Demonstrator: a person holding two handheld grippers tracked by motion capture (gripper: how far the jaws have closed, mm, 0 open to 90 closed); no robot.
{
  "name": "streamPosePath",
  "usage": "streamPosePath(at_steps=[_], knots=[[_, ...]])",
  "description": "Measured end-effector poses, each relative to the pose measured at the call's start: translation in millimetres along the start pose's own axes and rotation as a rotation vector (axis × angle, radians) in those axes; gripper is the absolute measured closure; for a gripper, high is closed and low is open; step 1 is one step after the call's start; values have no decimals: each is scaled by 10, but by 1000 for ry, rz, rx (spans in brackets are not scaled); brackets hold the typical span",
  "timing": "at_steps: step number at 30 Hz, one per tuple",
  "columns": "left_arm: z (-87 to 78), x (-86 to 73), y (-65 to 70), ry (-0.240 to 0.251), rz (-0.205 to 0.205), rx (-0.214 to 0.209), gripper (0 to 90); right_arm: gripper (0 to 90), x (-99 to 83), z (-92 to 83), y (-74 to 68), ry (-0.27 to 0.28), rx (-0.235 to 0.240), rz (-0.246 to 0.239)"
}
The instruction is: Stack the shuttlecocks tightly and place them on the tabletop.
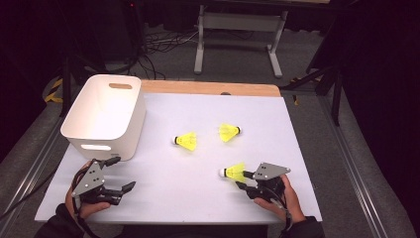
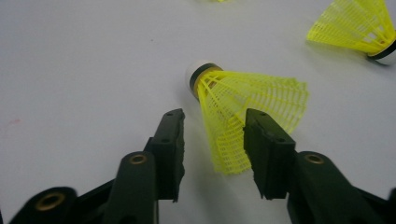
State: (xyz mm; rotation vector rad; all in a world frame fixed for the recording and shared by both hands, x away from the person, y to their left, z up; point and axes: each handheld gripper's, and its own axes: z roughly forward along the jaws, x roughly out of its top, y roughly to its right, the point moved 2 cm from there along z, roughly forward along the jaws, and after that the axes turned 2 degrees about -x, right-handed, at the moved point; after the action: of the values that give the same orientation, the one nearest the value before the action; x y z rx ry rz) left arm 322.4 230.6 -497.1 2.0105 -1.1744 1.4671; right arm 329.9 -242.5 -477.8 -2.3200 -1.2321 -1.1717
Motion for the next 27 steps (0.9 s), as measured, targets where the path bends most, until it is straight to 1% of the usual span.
streamPosePath(at_steps=[3, 4, 5, 6, 7, 8, 9, 13, 14, 16, 17, 18, 21, 22, 24, 26, 27], knots=[[0, 0, 1, 0, 0, -3, 95, 718, 5, 6, -5, 7, 11, 5], [-1, 0, 1, 1, 0, -1, 94, 782, 7, 6, -6, 9, 12, 9], [-1, 1, 0, 1, 1, -2, 94, 782, 7, 6, -6, 9, 12, 9], [0, 0, 1, 1, -1, -2, 94, 809, 7, 7, -5, 10, 13, 9], [2, -1, 0, 0, 0, -3, 95, 858, 8, 9, -4, 18, 25, 19], [4, -1, 1, -2, 1, -3, 95, 858, 8, 9, -4, 18, 25, 19], [5, -1, 2, -2, 2, -3, 95, 881, 9, 12, -4, 19, 27, 19], [9, -2, 2, -2, -1, -4, 96, 898, 27, 17, -14, 28, 19, 11], [10, -1, 2, -2, -1, -4, 96, 900, 44, 13, -17, 46, 13, 11], [13, 0, 4, -1, 0, -4, 96, 900, 52, 10, -15, 48, 9, 9], [13, -1, 4, -2, 0, -4, 96, 900, 76, 6, -8, 64, -4, 3], [15, -1, 2, -2, 0, -4, 96, 900, 76, 6, -8, 64, -4, 3], [14, -2, -2, -1, -2, -4, 97, 900, 128, 4, 19, 82, -17, 0], [9, 0, -1, 2, -4, -4, 97, 900, 178, 10, 52, 96, -20, 2], [7, 1, 1, 4, -5, -3, 96, 900, 195, 14, 62, 100, -23, 1], [1, 4, 1, 9, -5, -4, 96, 900, 278, 44, 101, 119, -32, -3], [1, 4, 0, 10, -5, -5, 96, 900, 278, 44, 101, 119, -32, -3]])
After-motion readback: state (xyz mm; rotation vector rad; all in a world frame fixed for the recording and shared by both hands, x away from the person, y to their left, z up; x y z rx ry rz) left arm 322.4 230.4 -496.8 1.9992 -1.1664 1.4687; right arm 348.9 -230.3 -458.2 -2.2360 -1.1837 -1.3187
